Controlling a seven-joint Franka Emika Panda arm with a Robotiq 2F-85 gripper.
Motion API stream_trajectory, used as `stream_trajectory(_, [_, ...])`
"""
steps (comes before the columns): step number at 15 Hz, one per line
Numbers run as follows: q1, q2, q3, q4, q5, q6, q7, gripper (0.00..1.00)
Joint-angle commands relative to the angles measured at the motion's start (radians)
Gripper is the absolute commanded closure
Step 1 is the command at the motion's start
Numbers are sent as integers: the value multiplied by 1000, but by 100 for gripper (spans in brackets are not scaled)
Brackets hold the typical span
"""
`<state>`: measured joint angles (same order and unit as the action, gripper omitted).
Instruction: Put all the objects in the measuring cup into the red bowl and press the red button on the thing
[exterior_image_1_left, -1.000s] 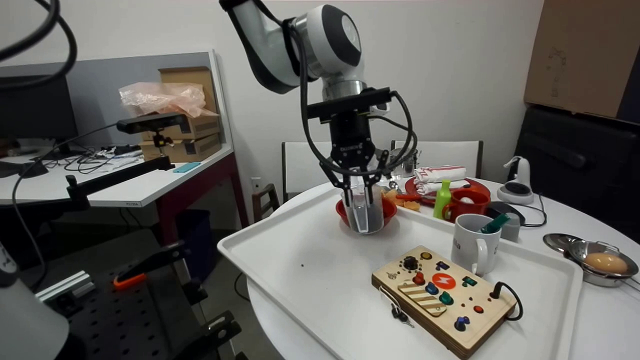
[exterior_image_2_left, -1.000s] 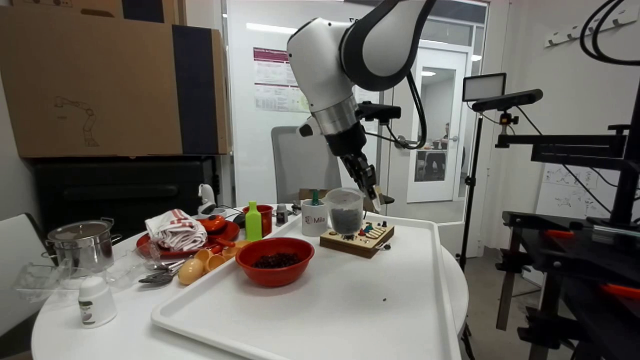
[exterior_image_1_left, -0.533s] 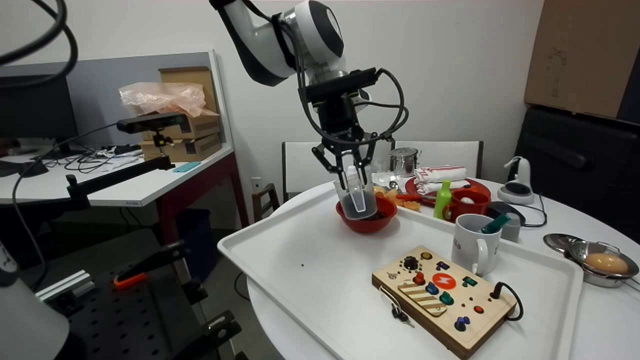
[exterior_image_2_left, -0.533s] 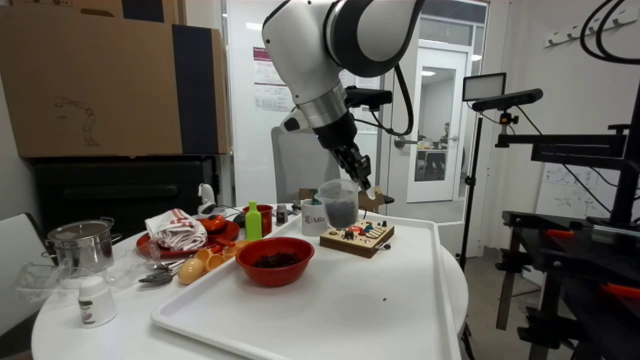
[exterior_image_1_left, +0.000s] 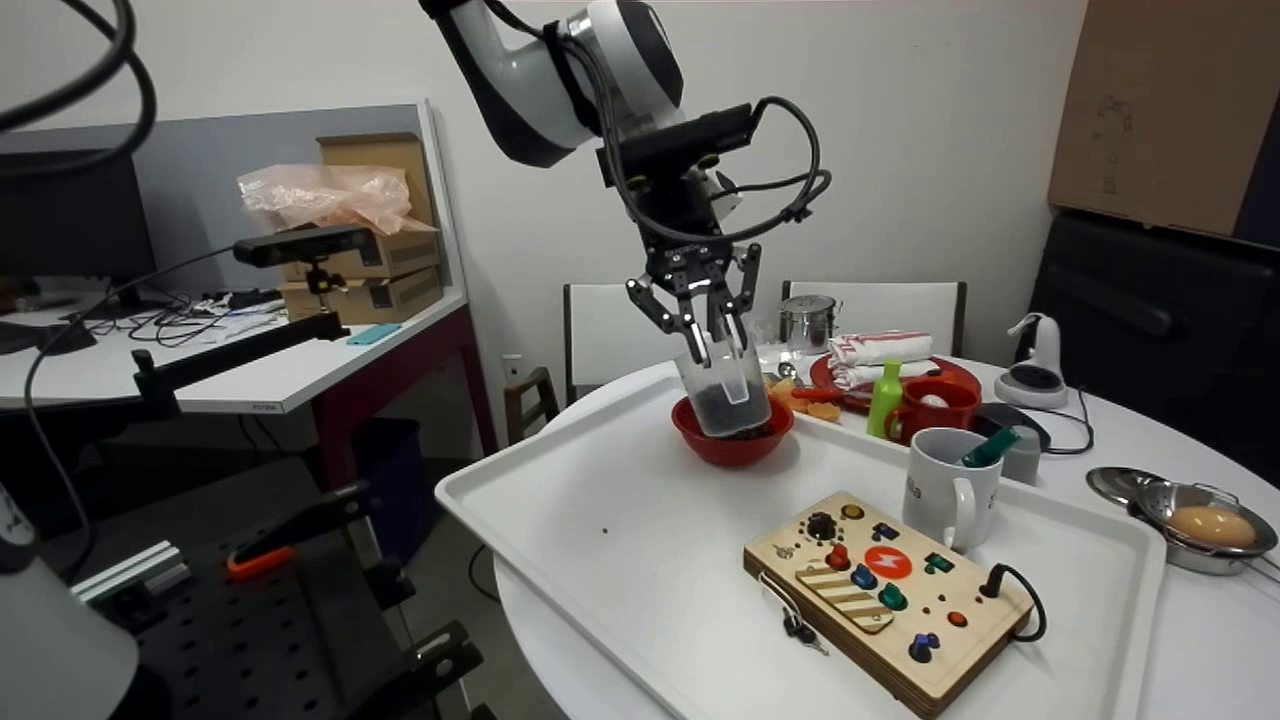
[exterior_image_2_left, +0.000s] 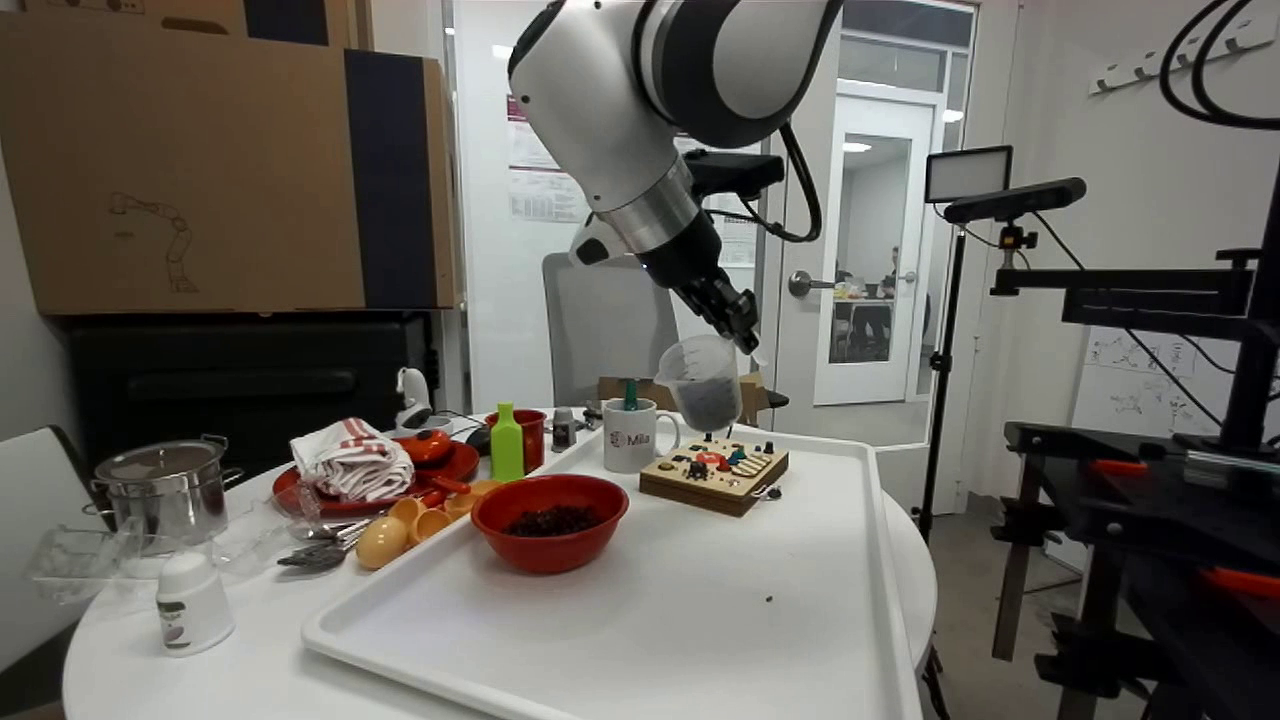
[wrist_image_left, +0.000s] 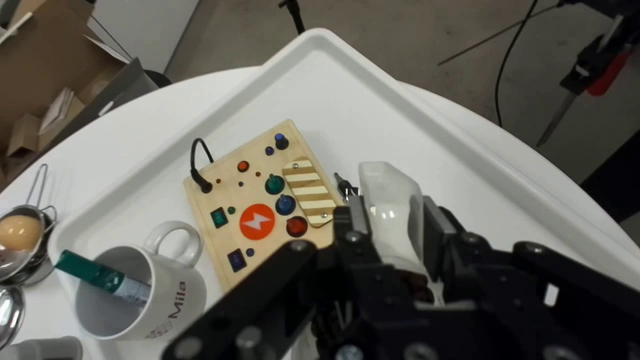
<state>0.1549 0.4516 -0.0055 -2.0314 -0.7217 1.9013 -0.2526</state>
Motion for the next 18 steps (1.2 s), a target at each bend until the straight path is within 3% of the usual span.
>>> stream_trajectory(1, [34, 49, 41, 114, -84, -133, 2, 93])
stream_trajectory(7, [82, 169, 101, 284, -182, -252, -34, 93])
stream_trajectory(14, [106, 327, 102, 432, -275, -323, -48, 93])
stream_trajectory(15, [84, 282, 122, 369, -250, -288, -36, 72])
stream_trajectory(18, [85, 316, 119, 401, -264, -294, -36, 72])
